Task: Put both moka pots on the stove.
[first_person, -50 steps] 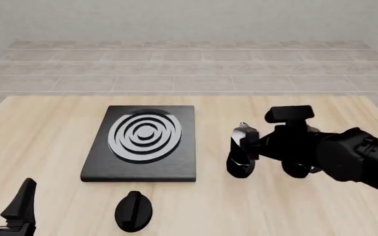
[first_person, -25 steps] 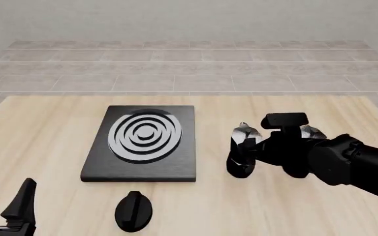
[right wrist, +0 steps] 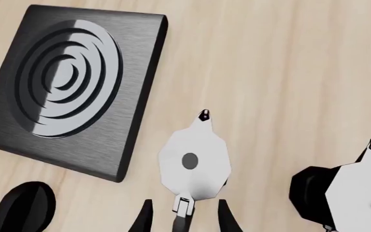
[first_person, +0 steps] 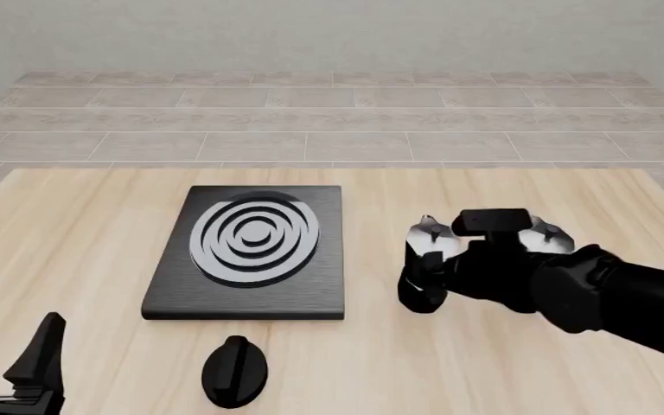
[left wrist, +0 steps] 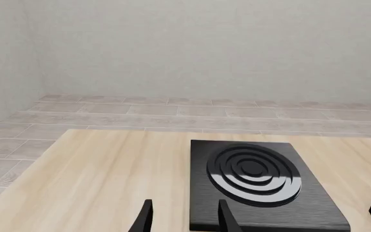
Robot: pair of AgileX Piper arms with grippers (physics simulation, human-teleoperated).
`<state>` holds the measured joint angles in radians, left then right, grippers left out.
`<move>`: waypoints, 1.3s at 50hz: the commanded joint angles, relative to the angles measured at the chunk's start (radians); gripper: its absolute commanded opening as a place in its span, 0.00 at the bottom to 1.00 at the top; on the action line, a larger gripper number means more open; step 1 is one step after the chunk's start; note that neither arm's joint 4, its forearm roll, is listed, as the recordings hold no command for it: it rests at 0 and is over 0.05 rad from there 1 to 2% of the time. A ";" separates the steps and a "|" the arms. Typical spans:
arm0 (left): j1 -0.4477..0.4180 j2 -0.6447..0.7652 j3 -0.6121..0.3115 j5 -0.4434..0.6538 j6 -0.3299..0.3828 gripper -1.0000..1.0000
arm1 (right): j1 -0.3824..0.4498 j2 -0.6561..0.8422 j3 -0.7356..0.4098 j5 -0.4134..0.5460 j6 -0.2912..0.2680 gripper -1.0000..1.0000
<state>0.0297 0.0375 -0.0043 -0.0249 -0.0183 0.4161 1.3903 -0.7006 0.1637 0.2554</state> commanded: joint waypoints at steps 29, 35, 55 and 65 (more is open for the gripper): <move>0.002 -0.009 0.000 0.008 0.000 1.00 | 0.006 -0.025 0.038 -0.047 -0.076 0.00; 0.002 -0.011 0.000 0.009 0.001 1.00 | 0.014 -0.078 0.048 -0.066 -0.174 0.00; 0.004 -0.013 -0.003 0.015 0.008 1.00 | 0.051 -0.210 0.037 -0.067 -0.264 0.00; 0.004 -0.015 -0.001 0.014 0.010 1.00 | 0.073 -0.265 0.053 -0.118 -0.288 0.00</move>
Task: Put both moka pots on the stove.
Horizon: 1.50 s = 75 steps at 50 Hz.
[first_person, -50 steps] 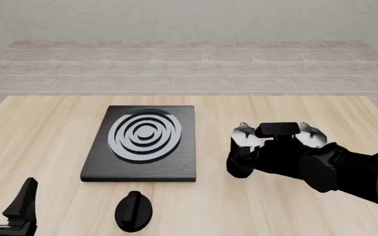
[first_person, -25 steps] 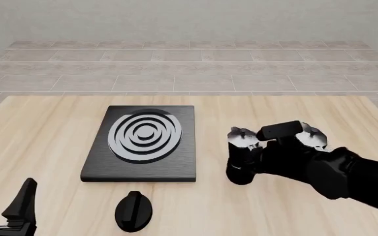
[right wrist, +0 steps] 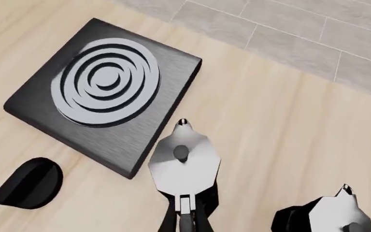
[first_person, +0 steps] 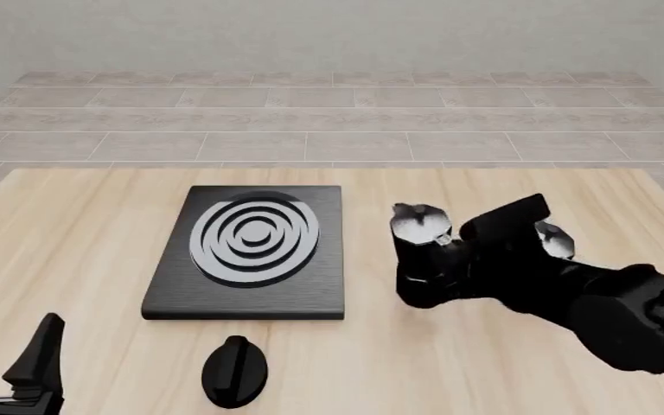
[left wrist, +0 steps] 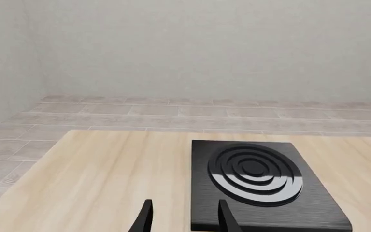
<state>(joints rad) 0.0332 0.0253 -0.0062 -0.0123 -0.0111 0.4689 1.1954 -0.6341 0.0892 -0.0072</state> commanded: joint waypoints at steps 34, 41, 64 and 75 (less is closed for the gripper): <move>0.002 -0.003 0.000 0.002 -0.004 1.00 | 0.133 0.122 -0.181 -0.202 -0.031 0.00; 0.002 0.001 0.000 -0.001 -0.006 1.00 | 0.155 0.191 -0.232 -0.227 -0.031 0.00; 0.006 -0.013 -0.001 0.006 -0.005 1.00 | 0.227 0.358 -0.421 -0.259 -0.014 0.00; 0.005 -0.020 -0.005 0.012 -0.005 1.00 | 0.271 0.424 -0.503 -0.275 0.002 0.00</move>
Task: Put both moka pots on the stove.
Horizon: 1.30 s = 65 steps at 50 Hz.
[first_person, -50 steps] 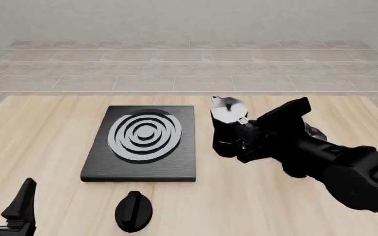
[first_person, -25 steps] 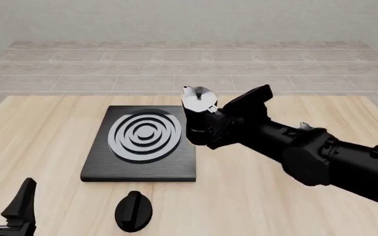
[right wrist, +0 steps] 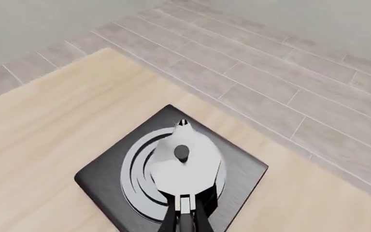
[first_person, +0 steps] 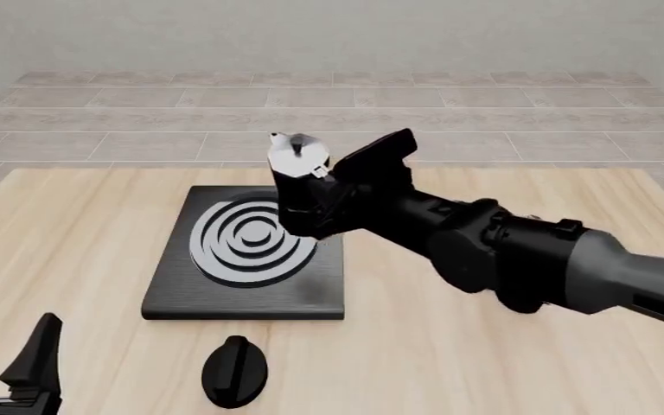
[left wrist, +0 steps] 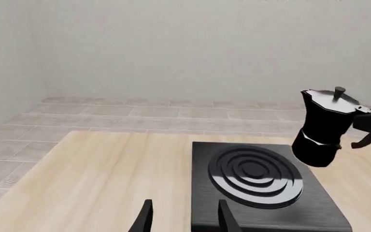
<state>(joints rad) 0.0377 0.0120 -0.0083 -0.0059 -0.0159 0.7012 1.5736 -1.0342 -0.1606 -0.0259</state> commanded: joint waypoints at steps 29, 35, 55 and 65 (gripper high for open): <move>0.000 -0.010 -0.002 0.003 -0.001 1.00 | 0.114 0.165 -0.237 -0.050 0.058 0.00; 0.001 -0.011 -0.002 0.000 0.002 1.00 | 0.116 0.212 -0.266 -0.059 0.064 0.00; 0.013 -0.011 -0.003 -0.002 -0.003 1.00 | 0.119 0.327 -0.354 -0.073 0.080 0.00; 0.014 -0.011 -0.007 0.002 -0.003 1.00 | 0.111 0.373 -0.409 -0.050 0.111 0.00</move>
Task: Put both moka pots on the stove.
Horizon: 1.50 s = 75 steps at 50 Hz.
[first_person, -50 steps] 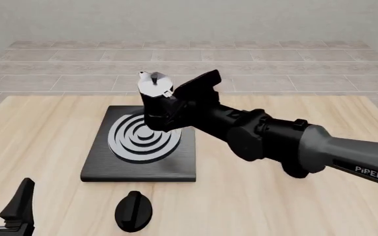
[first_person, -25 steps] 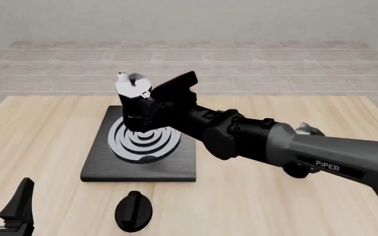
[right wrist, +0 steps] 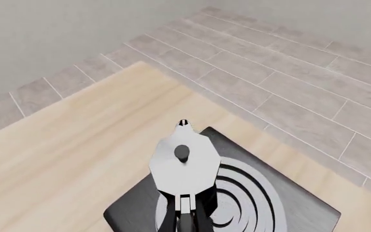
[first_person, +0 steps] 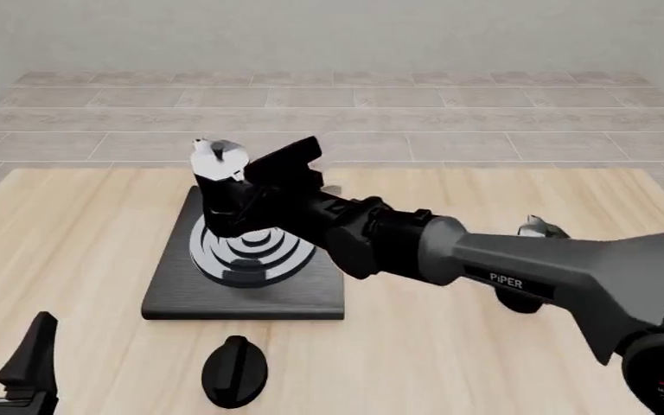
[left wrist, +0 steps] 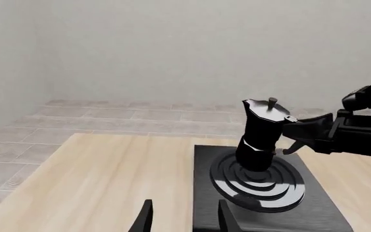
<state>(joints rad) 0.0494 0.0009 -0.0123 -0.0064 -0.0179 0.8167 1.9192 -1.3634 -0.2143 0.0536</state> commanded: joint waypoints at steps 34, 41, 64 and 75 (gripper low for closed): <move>0.006 0.000 -0.004 0.008 -0.003 1.00 | -0.006 0.113 -0.175 0.016 0.040 0.00; 0.009 0.000 -0.008 0.012 -0.001 1.00 | -0.008 0.146 -0.203 0.020 0.035 0.00; 0.009 0.001 -0.004 0.012 -0.003 1.00 | -0.018 0.212 -0.245 0.012 0.007 0.00; 0.012 0.001 -0.001 0.009 -0.004 1.00 | -0.022 0.239 -0.257 0.016 0.003 0.00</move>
<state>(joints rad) 0.0599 0.0017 -0.0151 0.0038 -0.0212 0.7994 2.1608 -1.5832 -0.1907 0.0536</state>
